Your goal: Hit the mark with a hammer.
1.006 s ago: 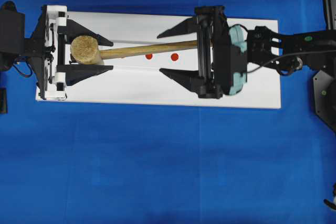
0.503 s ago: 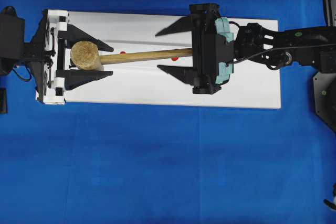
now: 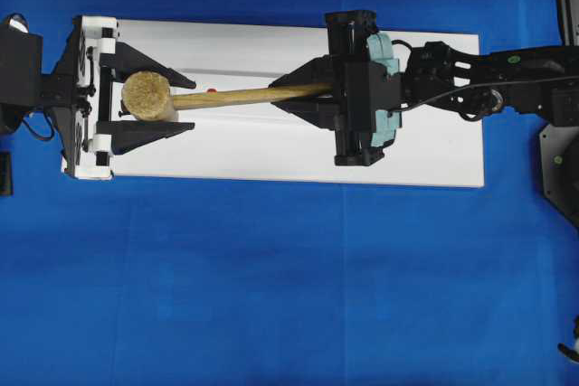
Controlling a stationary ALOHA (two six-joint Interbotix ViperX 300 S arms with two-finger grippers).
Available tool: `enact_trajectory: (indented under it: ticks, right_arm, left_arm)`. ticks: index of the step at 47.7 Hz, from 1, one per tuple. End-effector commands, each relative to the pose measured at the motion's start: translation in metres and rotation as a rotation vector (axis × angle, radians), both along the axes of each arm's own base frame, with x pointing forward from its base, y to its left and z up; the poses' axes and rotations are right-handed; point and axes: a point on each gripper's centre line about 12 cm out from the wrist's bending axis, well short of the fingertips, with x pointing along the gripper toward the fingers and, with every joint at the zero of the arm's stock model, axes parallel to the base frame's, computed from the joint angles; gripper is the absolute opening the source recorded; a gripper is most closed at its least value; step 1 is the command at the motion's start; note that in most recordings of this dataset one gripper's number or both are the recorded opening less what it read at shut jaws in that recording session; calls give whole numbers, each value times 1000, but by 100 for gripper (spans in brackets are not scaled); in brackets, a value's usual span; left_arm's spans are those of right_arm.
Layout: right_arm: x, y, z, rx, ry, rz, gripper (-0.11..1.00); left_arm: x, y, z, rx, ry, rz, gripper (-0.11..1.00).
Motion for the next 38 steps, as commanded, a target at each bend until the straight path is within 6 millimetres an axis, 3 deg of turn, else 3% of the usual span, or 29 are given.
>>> enact_trajectory:
  ticks: [1,16,22,26,38]
  right_arm:
    - [4,-2,14,2,-40,-9,3]
    - [3,-3,15,45,-46,-31,3]
    - [3,-3,16,53,-48,-35,3]
    - [3,-3,16,64,-50,-40,3]
    - [-4,-1,14,109,-33,-44,3]
  left_arm:
    - [3,-1,15,-1,-49,-2,43]
    - [3,0,15,-21,-48,2,44]
    - [2,0,14,-23,-44,4,78]
    - [2,1,14,-21,-38,7,92]
    - [-17,7,10,-19,-13,29,91]
